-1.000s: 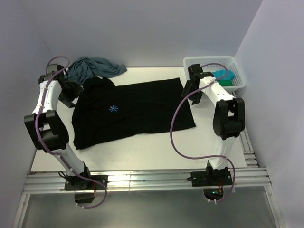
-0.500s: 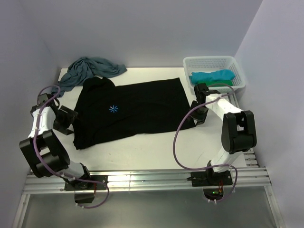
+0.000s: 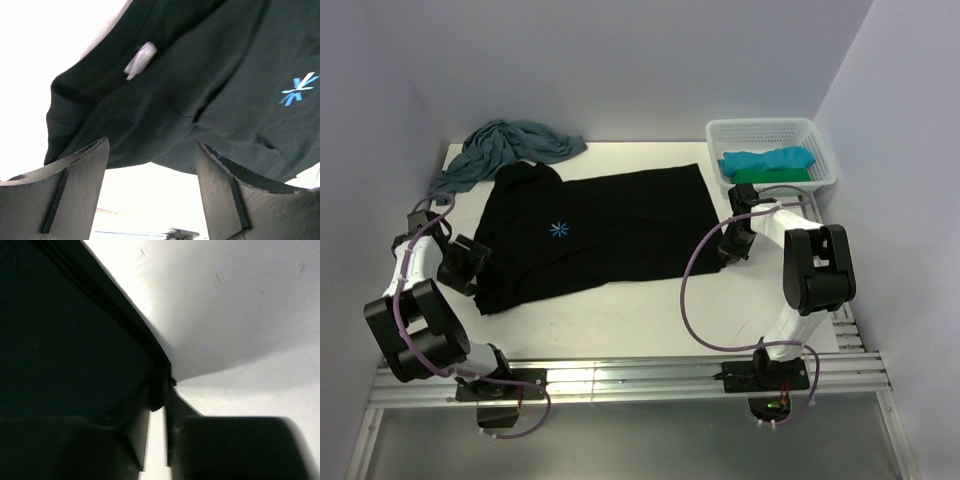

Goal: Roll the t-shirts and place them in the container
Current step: Fold the tshirt

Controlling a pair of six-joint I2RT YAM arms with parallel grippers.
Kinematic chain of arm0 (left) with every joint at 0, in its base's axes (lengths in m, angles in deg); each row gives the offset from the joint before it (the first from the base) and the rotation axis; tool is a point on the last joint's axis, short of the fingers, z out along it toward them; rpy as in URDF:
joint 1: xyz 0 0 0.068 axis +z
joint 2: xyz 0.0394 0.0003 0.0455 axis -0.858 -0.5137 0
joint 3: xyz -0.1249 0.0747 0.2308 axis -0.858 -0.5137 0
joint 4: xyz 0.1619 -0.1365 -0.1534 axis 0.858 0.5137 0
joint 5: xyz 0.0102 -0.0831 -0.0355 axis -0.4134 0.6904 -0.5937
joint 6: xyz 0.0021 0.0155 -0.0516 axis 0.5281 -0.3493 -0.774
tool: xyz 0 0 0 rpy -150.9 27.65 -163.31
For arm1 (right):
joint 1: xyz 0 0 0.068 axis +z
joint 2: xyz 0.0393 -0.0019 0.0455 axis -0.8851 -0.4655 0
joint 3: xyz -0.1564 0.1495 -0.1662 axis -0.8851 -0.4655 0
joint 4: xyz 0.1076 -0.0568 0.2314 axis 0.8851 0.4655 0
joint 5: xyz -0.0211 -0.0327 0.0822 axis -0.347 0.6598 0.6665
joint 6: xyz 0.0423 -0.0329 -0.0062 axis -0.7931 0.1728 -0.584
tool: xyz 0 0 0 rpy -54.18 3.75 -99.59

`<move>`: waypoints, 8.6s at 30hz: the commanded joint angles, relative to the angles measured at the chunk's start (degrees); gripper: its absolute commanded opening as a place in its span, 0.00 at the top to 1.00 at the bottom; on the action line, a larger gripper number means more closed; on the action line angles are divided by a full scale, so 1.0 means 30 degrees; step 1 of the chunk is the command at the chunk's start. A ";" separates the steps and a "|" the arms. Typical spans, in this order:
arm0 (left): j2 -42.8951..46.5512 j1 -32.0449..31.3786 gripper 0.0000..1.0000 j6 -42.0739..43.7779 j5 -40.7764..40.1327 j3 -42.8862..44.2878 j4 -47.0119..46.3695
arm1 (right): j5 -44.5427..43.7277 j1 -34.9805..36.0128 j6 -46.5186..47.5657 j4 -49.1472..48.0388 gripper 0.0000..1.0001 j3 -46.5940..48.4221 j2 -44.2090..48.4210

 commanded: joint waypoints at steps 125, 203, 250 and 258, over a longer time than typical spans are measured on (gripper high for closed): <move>-0.3055 -0.0598 1.00 0.1994 -0.2390 0.1174 -0.0119 | 0.0951 -0.3084 -0.0193 -0.0106 0.62 0.0709 -0.0186; 0.2309 0.0577 0.51 -0.2283 -0.3210 -0.3572 -0.0148 | 0.2679 -0.2996 -0.1775 -0.0603 1.00 0.2672 -0.3087; -0.1649 -0.1973 0.99 -0.2634 -0.3538 0.0908 0.2693 | -0.0222 -0.3055 0.0685 0.4755 1.00 0.4133 -0.0479; -0.1412 -0.2003 1.00 -0.3778 -0.2240 0.8371 0.4594 | 0.0424 -0.3055 0.0569 0.8210 1.00 1.3847 -0.1298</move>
